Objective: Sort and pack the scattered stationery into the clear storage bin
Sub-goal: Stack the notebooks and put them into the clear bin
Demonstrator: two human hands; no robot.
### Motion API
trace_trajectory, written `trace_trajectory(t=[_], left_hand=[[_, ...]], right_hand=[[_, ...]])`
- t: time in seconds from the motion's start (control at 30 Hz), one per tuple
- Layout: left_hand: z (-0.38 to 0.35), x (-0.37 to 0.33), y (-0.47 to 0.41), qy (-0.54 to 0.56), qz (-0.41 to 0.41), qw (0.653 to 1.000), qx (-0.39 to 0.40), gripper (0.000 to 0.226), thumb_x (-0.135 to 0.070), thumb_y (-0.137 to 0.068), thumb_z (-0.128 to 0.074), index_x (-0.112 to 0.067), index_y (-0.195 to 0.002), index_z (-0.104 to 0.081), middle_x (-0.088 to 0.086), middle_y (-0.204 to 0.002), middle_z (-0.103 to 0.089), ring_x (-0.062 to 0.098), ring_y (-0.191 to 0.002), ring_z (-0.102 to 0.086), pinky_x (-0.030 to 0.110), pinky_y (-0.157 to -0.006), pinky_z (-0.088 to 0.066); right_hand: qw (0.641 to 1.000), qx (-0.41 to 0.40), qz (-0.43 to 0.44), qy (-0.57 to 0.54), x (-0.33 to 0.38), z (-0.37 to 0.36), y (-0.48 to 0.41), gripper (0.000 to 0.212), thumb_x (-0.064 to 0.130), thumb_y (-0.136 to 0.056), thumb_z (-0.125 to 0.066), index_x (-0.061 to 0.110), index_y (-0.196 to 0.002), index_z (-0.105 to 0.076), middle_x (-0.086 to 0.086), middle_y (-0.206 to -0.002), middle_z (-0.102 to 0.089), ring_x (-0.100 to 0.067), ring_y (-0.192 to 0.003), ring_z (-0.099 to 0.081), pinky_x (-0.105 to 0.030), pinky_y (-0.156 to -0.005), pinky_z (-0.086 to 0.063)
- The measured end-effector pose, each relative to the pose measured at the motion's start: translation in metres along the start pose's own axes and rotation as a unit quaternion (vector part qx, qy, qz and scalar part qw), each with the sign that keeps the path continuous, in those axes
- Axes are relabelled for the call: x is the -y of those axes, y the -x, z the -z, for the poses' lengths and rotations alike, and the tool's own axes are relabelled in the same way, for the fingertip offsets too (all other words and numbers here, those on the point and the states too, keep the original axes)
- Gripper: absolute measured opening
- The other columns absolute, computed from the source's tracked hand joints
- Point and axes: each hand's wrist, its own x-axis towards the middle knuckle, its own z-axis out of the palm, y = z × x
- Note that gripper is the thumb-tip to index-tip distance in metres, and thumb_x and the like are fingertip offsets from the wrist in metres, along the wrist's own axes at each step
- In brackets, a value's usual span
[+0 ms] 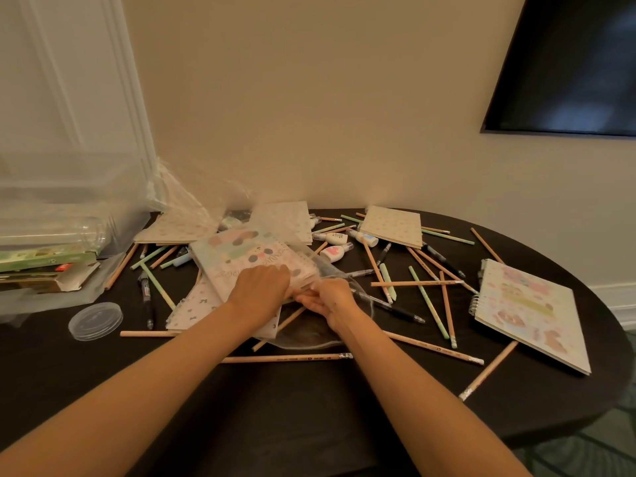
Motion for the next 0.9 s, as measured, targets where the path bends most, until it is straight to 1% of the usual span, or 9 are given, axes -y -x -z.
trace_trajectory(t=[0.1,0.2,0.33,0.43,0.57,0.63,0.7,0.83,0.9], left_hand=[[0.004,-0.004,0.000,0.008,0.033,0.999,0.019,0.021,-0.021,-0.098,-0.044,-0.013,-0.116,-0.051,0.006,-0.113,-0.060,0.024,-0.104,-0.059,0.030,-0.070,-0.038],[0.014,-0.009,0.000,0.034,0.048,0.997,0.053,0.024,-0.025,-0.097,-0.047,-0.012,-0.117,-0.052,0.007,-0.118,-0.057,0.024,-0.108,-0.056,0.030,-0.078,-0.042],[0.043,-0.022,-0.009,0.140,0.078,0.977,0.137,0.048,-0.036,-0.088,-0.059,-0.011,-0.126,-0.045,0.010,-0.124,-0.053,0.026,-0.114,-0.051,0.030,-0.084,-0.042],[0.064,-0.058,-0.025,0.251,0.089,0.959,0.096,0.066,-0.034,-0.087,-0.061,-0.011,-0.139,-0.030,0.014,-0.136,-0.045,0.032,-0.127,-0.039,0.039,-0.100,-0.040],[0.096,-0.131,-0.042,0.358,0.038,0.933,0.017,0.048,-0.015,-0.091,-0.052,-0.009,-0.136,-0.038,0.014,-0.136,-0.046,0.029,-0.124,-0.043,0.038,-0.099,-0.040],[0.102,-0.170,-0.047,0.422,0.006,0.905,0.055,0.040,-0.015,-0.093,-0.049,-0.009,-0.132,-0.043,0.012,-0.131,-0.050,0.027,-0.118,-0.049,0.035,-0.094,-0.042],[0.098,-0.204,-0.056,0.485,0.014,0.866,0.118,0.036,-0.017,-0.094,-0.048,-0.009,-0.129,-0.047,0.011,-0.129,-0.051,0.026,-0.117,-0.051,0.033,-0.091,-0.046],[0.081,-0.250,-0.074,0.627,0.144,0.720,0.260,0.037,-0.012,-0.095,-0.046,-0.008,-0.131,-0.047,0.013,-0.134,-0.050,0.025,-0.116,-0.054,0.032,-0.073,-0.053],[0.073,-0.260,-0.075,0.651,0.167,0.685,0.280,0.046,-0.014,-0.096,-0.045,-0.010,-0.140,-0.036,0.013,-0.133,-0.049,0.023,-0.113,-0.055,0.028,-0.064,-0.053]], right_hand=[[1.000,-0.003,-0.009,0.025,0.001,0.002,0.004,0.031,0.004,-0.099,-0.036,-0.008,-0.125,-0.048,-0.018,-0.083,-0.065,-0.013,-0.045,-0.061,-0.016,-0.042,-0.050],[0.999,0.012,0.002,0.030,0.009,0.015,0.017,0.030,0.001,-0.097,-0.040,-0.010,-0.124,-0.048,-0.016,-0.083,-0.064,-0.016,-0.059,-0.060,-0.017,-0.046,-0.052],[0.998,0.040,0.046,0.034,0.035,0.050,0.045,0.030,0.000,-0.094,-0.048,-0.010,-0.122,-0.051,-0.015,-0.076,-0.062,-0.016,-0.065,-0.063,-0.017,-0.052,-0.055],[0.994,0.049,0.095,0.028,0.055,0.089,0.065,0.026,0.005,-0.093,-0.051,-0.004,-0.118,-0.055,-0.016,-0.085,-0.067,-0.018,-0.074,-0.068,-0.019,-0.063,-0.057],[0.977,-0.146,0.143,0.067,0.068,0.161,0.068,0.019,0.010,-0.093,-0.052,0.005,-0.109,-0.061,-0.012,-0.088,-0.068,-0.018,-0.082,-0.068,-0.026,-0.075,-0.055],[0.930,-0.290,0.163,0.155,0.062,0.208,0.063,0.018,0.010,-0.093,-0.049,0.007,-0.107,-0.061,-0.011,-0.101,-0.065,-0.022,-0.097,-0.062,-0.032,-0.083,-0.049],[0.889,-0.369,0.133,0.235,0.051,0.250,0.062,0.032,0.011,-0.093,-0.048,0.007,-0.125,-0.052,-0.011,-0.123,-0.055,-0.027,-0.116,-0.050,-0.037,-0.096,-0.042],[0.868,-0.420,0.040,0.263,0.033,0.311,0.060,0.057,0.017,-0.093,-0.050,0.004,-0.142,-0.026,-0.020,-0.143,-0.034,-0.036,-0.129,-0.036,-0.043,-0.103,-0.035],[0.879,-0.404,0.030,0.252,0.028,0.322,0.056,0.058,0.020,-0.093,-0.051,0.002,-0.141,-0.024,-0.021,-0.140,-0.038,-0.036,-0.127,-0.040,-0.044,-0.102,-0.037]])
